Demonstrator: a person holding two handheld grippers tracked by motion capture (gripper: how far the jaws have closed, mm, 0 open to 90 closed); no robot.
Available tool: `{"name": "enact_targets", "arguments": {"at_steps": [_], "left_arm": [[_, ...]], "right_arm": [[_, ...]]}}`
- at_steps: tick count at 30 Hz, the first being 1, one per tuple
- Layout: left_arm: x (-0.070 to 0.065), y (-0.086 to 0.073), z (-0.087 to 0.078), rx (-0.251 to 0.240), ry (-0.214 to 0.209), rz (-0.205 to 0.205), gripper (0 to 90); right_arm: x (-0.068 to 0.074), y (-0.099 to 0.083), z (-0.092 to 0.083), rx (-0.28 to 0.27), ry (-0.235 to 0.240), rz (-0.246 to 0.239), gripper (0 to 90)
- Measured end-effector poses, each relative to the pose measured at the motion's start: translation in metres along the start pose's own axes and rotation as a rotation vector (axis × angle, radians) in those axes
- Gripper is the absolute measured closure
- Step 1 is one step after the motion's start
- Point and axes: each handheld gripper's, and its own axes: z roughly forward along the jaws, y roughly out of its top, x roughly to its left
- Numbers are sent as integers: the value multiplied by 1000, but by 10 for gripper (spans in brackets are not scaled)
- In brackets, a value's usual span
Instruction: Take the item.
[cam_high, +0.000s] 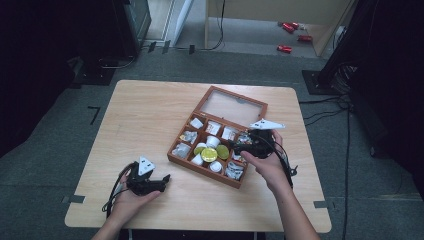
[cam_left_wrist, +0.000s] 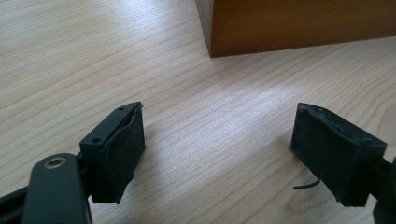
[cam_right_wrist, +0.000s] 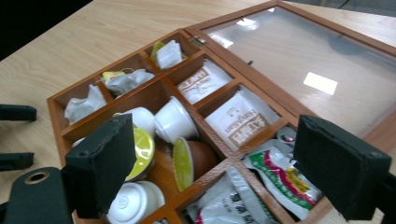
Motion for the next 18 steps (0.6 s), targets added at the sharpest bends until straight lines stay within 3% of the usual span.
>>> {"name": "enact_targets", "arguments": {"at_steps": [11, 18], "left_arm": [[0, 0, 0, 7, -4, 7, 150], [0, 0, 0, 6, -4, 6, 149]], "right_arm": [[21, -9, 13, 9, 68, -38, 263], [35, -17, 28, 39, 98, -58, 260]]}}
